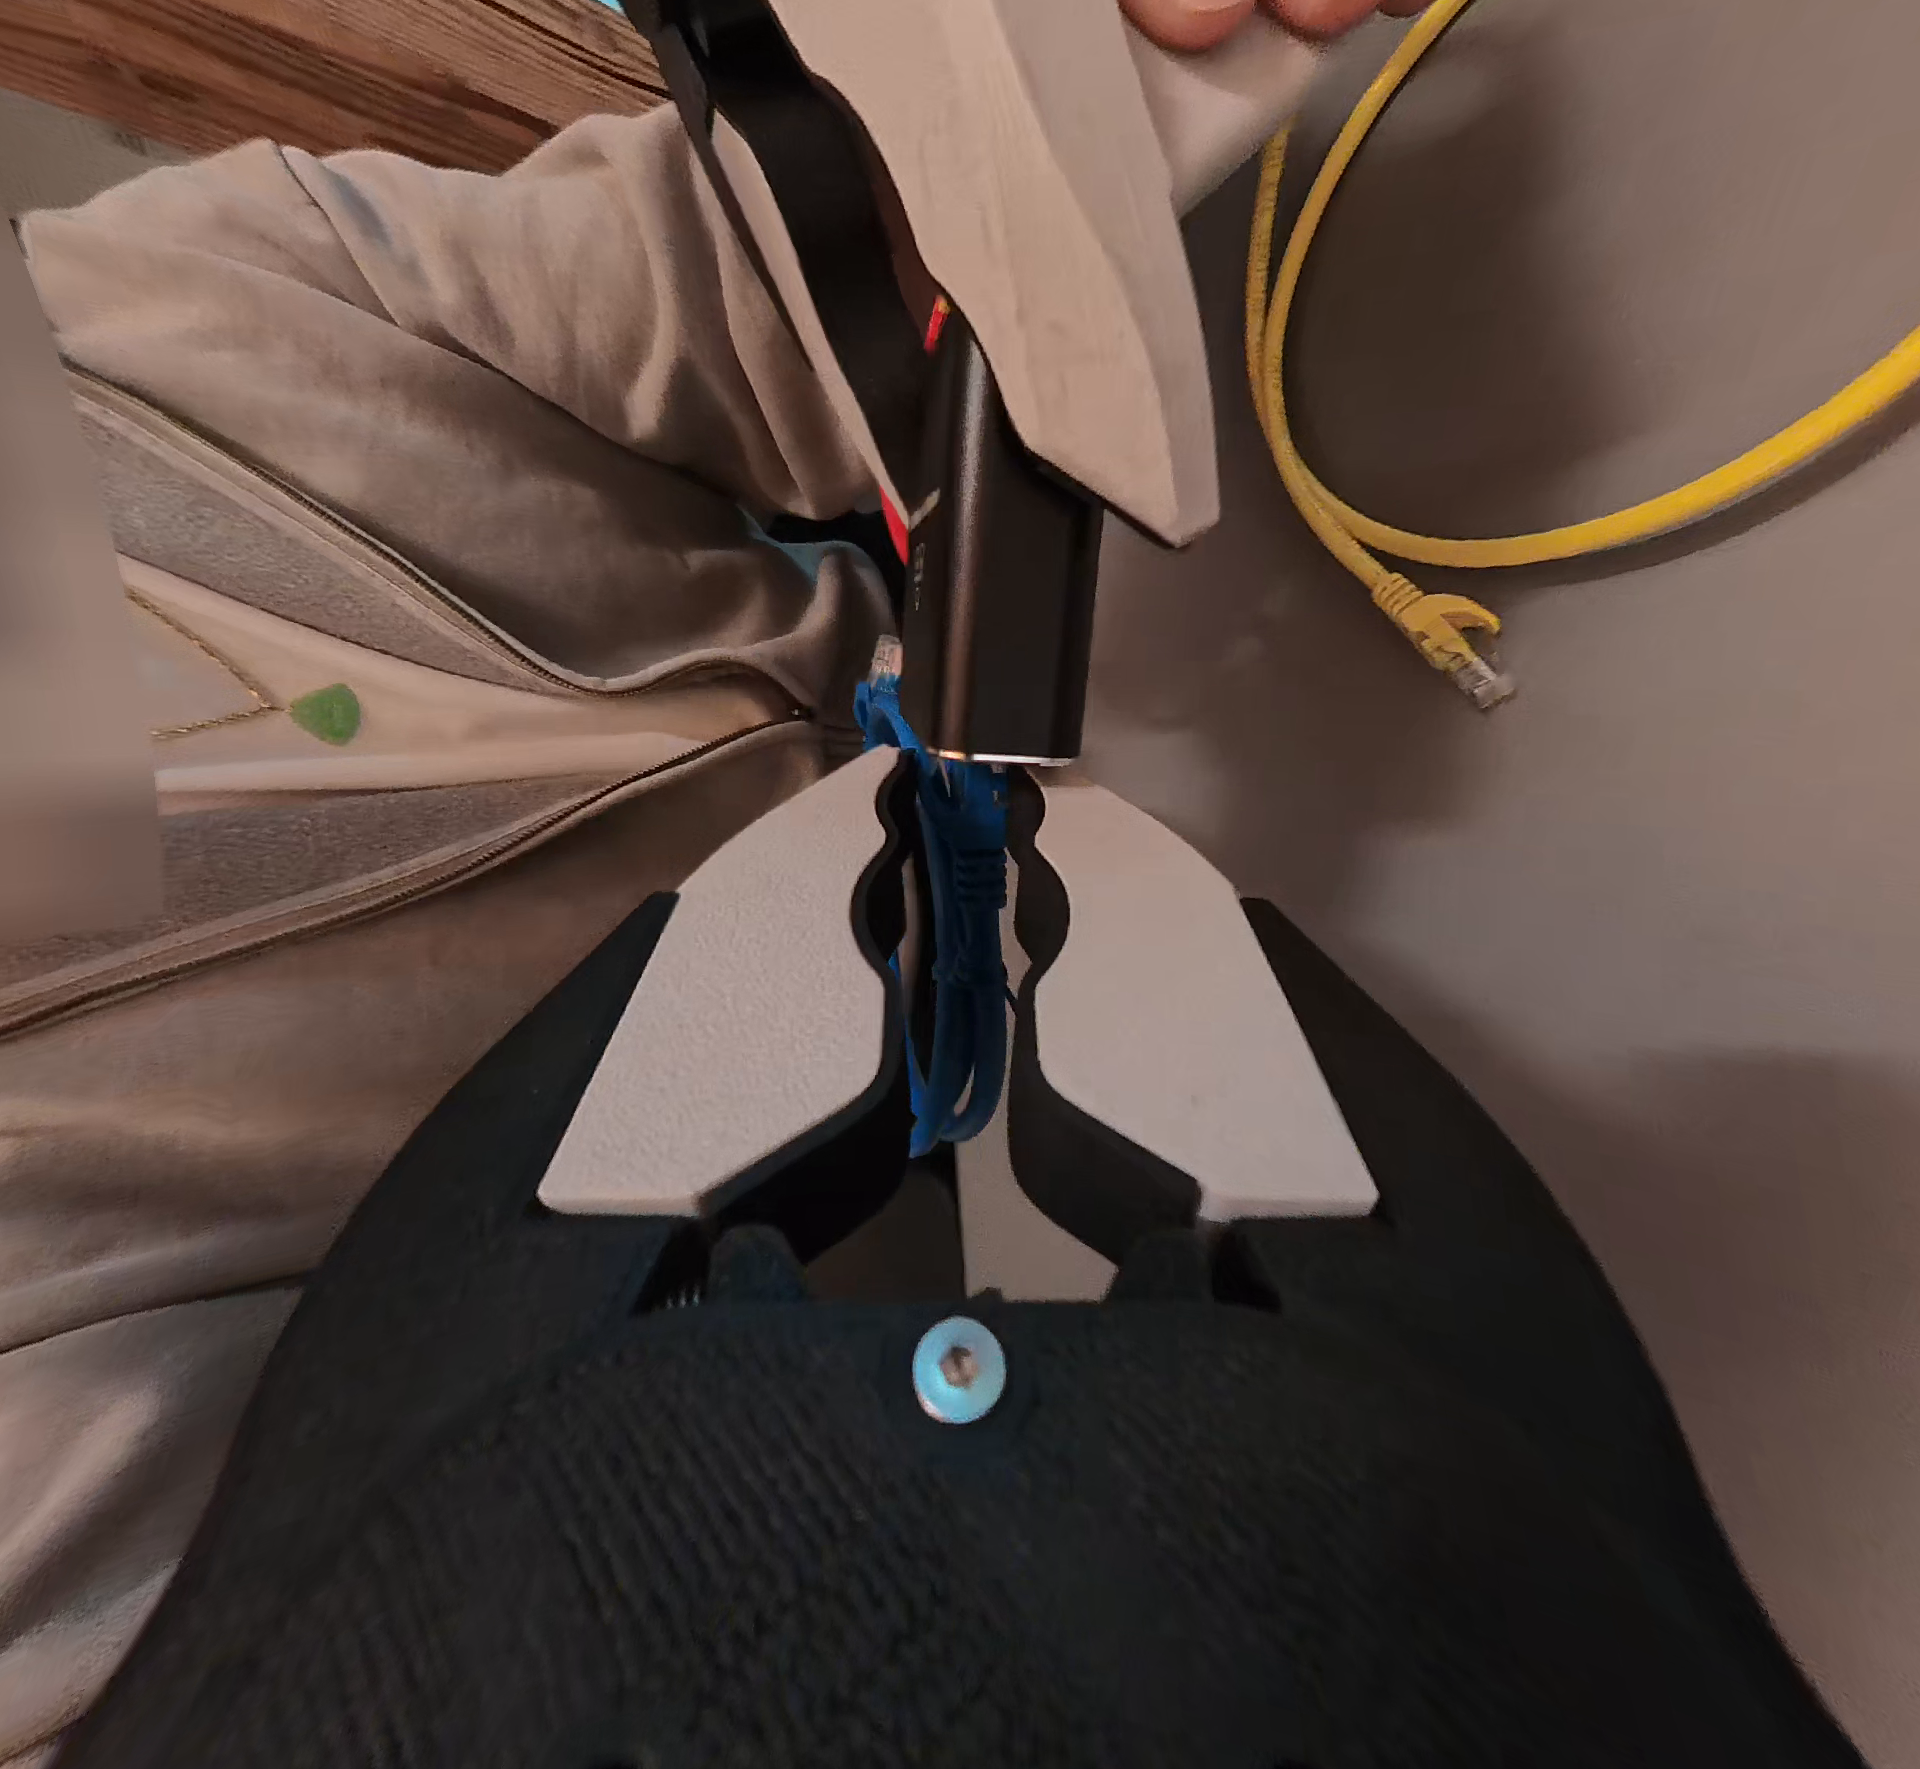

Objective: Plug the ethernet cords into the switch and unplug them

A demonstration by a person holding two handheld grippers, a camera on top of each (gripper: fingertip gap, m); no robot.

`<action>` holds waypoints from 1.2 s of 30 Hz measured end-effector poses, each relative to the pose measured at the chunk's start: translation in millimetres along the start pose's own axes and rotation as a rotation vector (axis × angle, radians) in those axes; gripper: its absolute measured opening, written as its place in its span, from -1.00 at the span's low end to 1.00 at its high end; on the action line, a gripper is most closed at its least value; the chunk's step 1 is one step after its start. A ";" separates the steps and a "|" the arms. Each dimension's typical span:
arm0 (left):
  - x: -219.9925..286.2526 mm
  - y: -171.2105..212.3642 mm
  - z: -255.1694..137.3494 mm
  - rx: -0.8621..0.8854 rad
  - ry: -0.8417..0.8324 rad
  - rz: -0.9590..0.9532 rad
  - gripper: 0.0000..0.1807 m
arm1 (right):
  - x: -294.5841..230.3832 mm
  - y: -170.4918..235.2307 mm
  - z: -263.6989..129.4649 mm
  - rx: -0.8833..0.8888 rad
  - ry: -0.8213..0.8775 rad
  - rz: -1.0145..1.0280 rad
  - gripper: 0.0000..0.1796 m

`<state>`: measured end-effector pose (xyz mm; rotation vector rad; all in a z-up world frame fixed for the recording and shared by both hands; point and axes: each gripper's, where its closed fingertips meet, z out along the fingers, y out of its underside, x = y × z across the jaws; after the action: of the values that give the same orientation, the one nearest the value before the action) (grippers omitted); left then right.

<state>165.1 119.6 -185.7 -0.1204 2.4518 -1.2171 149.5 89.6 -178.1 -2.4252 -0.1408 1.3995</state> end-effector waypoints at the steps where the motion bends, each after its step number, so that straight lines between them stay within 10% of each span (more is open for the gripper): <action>1: 0.0 0.7 0.5 -0.009 -0.001 0.000 -0.30 | 1.6 0.6 0.4 -0.002 0.015 -0.020 -0.82; 36: 0.8 -7.9 -2.0 -0.026 -0.027 0.029 -0.30 | -11.1 6.9 8.8 -0.067 -0.124 0.025 -0.82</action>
<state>162.8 116.0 -178.7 -0.1073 2.4381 -1.1645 135.7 82.4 -175.3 -2.4006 -0.1909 1.5810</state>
